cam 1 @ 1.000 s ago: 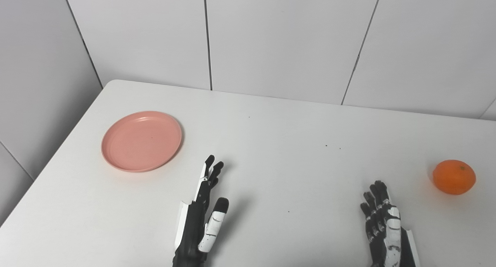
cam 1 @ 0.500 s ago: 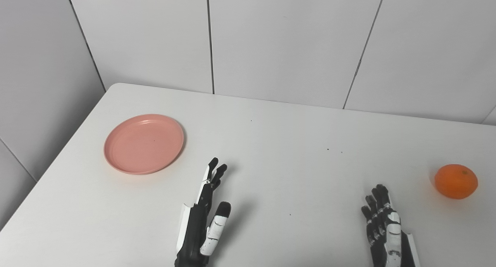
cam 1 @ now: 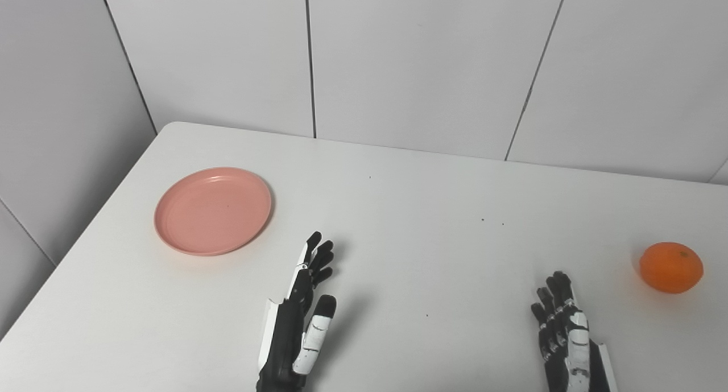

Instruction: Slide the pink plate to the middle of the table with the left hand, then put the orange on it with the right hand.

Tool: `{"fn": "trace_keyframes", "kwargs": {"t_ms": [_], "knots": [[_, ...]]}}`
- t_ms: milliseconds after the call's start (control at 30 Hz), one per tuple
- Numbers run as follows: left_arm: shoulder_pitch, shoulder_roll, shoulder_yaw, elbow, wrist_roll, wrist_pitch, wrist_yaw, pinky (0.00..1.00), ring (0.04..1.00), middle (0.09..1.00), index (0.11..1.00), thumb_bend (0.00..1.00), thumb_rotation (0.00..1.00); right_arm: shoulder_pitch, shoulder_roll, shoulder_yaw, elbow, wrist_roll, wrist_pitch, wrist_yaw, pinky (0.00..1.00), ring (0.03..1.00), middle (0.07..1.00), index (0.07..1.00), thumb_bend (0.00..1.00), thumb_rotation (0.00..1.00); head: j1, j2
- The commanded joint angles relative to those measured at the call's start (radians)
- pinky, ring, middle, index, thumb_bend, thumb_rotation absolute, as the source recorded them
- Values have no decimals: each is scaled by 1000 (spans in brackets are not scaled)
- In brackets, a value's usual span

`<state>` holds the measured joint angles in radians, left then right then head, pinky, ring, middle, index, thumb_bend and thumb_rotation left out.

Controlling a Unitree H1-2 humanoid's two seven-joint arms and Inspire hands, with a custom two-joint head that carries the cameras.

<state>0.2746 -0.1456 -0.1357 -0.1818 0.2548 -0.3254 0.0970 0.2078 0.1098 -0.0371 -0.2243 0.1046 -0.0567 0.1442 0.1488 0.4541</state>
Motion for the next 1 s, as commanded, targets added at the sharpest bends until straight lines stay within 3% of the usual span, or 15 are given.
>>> {"fn": "trace_keyframes", "kwargs": {"t_ms": [0,433,667,800,967], "knots": [[144,33,7,59,-33,66,-20,818,880,911,928,839,995,75,-56,-4,33,13,-62,17,1000,1000,994,980,783,1000,2,-2],[18,44,66,-140,-188,339,-88,930,903,920,940,870,1000,54,-51,4,71,6,-87,8,1000,994,987,978,749,1000,5,-18],[-55,55,87,-218,-206,396,-128,918,908,922,940,924,998,48,-45,7,77,6,-90,7,1000,988,981,975,762,1000,11,-28],[-113,65,95,-262,-217,432,-153,882,876,904,921,991,973,44,-47,8,84,6,-96,10,1000,989,984,981,758,1000,15,-33],[-196,99,120,-320,-234,480,-178,805,824,853,877,1000,970,40,-48,9,93,6,-99,10,1000,989,983,980,756,1000,16,-39]]}}
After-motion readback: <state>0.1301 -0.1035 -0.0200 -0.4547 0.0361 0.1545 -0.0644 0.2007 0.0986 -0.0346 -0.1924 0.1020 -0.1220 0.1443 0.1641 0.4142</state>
